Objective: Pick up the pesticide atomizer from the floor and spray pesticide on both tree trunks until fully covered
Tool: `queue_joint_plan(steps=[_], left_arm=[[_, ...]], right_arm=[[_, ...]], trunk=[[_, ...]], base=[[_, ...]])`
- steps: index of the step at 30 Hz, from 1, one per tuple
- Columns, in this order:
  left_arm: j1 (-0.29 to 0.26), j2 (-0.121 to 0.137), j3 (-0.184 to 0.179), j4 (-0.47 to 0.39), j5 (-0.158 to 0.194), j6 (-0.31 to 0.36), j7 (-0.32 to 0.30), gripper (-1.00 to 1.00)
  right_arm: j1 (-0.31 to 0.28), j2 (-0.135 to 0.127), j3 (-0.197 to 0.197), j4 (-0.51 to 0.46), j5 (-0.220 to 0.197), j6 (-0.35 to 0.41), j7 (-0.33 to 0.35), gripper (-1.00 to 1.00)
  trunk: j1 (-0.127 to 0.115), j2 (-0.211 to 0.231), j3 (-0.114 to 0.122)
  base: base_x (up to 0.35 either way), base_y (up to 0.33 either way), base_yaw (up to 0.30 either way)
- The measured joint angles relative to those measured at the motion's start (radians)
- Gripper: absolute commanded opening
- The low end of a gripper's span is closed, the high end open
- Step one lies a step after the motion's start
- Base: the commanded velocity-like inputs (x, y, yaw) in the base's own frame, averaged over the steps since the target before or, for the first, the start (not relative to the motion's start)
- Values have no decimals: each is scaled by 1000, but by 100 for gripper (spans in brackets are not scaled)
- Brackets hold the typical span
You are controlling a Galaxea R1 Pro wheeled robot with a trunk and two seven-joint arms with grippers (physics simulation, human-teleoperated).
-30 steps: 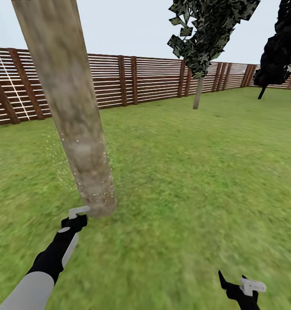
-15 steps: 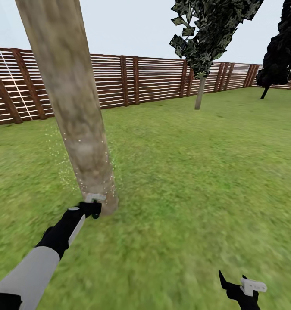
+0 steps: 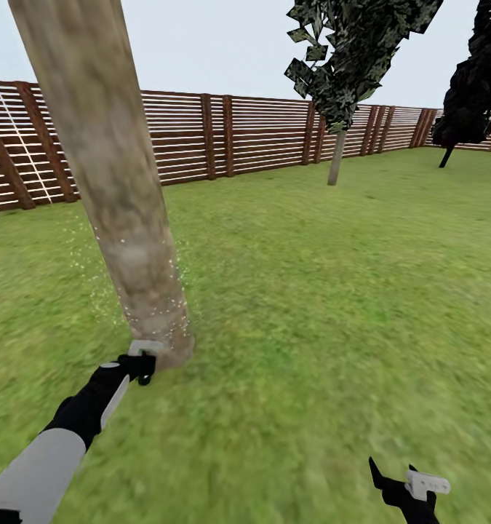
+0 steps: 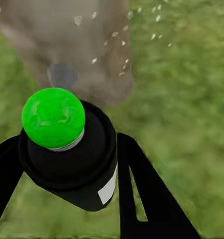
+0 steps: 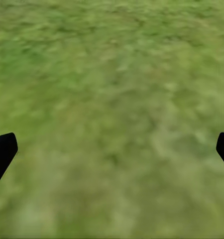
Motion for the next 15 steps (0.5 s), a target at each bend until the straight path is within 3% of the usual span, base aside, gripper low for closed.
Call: queue_joint_plan(steps=[2,4,5,7,9,10,12,13,14,15], left_arm=[[1,38,2,3,5,0,0,-100],[5,45,1,3,13,-1,1,-100],[8,36,-1,3,17,-1,1,-100],[9,-14,-3,1,17,1,1,-100],[9,-45,-5,0,11,3,0,-100],[9,-42,-3,2,3,3,0,-100],[14,-1,15,3,-1,3,0,-100],[15,35,32,3,3,3,0,-100],[16,56,55,3,1,4,0,-100],[16,59,69,2,4,4,0,-100]], right_arm=[[0,0,0,-1,0,0,0,100],[0,0,0,-1,0,0,0,100],[0,0,0,0,0,0,0,100],[0,0,0,0,0,0,0,100],[0,0,0,0,0,0,0,100],[0,0,0,-1,0,0,0,100],[0,0,0,0,0,0,0,100],[0,0,0,-1,0,0,0,100],[0,0,0,-1,0,0,0,100],[0,0,0,-1,0,0,0,100]], trunk=[[0,0,0],[0,0,0],[0,0,0],[0,0,0],[0,0,0],[0,0,0],[0,0,0],[0,0,0],[0,0,0],[0,0,0]], base=[[221,139,0],[251,192,0],[81,63,0],[25,19,0],[4,3,0],[0,0,0],[0,0,0],[0,0,0],[0,0,0],[-60,0,0]])
